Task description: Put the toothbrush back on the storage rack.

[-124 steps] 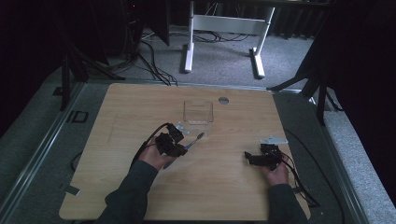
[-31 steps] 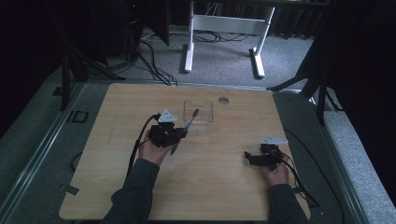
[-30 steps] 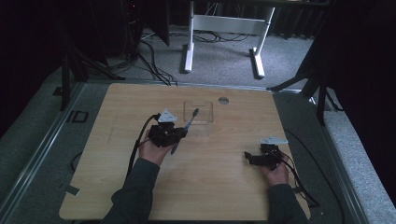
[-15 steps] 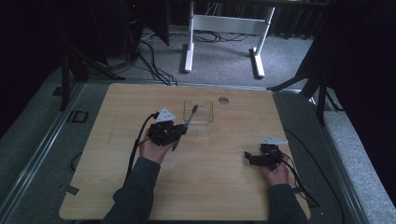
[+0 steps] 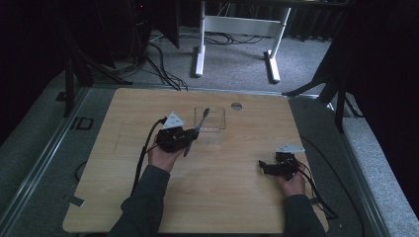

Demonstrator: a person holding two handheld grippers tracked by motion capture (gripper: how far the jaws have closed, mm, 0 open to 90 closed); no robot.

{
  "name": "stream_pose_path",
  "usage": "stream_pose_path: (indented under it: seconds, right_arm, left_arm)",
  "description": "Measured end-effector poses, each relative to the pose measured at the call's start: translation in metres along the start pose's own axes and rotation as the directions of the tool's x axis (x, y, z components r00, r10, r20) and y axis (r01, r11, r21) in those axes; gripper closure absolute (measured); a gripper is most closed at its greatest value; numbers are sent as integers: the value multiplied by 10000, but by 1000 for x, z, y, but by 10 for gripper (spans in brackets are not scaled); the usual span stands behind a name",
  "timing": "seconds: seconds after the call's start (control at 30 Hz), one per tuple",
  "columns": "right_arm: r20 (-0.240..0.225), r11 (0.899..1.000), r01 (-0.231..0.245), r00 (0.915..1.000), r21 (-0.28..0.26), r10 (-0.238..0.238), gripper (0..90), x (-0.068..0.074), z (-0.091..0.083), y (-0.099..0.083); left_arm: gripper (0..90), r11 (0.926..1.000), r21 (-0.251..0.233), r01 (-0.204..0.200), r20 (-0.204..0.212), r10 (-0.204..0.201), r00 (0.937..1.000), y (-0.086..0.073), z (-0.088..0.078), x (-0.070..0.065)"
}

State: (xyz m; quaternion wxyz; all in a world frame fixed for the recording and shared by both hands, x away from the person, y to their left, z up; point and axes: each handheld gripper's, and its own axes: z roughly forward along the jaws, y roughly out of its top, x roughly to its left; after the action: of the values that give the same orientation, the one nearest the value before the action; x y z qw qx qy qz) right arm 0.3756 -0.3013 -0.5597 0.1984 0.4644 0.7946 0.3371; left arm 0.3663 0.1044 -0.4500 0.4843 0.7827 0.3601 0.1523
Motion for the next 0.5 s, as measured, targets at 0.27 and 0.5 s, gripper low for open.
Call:
stream_pose_path:
  seconds: [0.27,0.5]
  right_arm:
    - [1,10000,-1,10000,1,1,135,0,0,0]
    - [3,10000,-3,10000,3,3,136,0,0,0]
  left_arm:
    - [787,9994,-353,-1,70,4,10000,0,3,1]
    - [787,9970,-758,145,152,-134,9998,0,4,2]
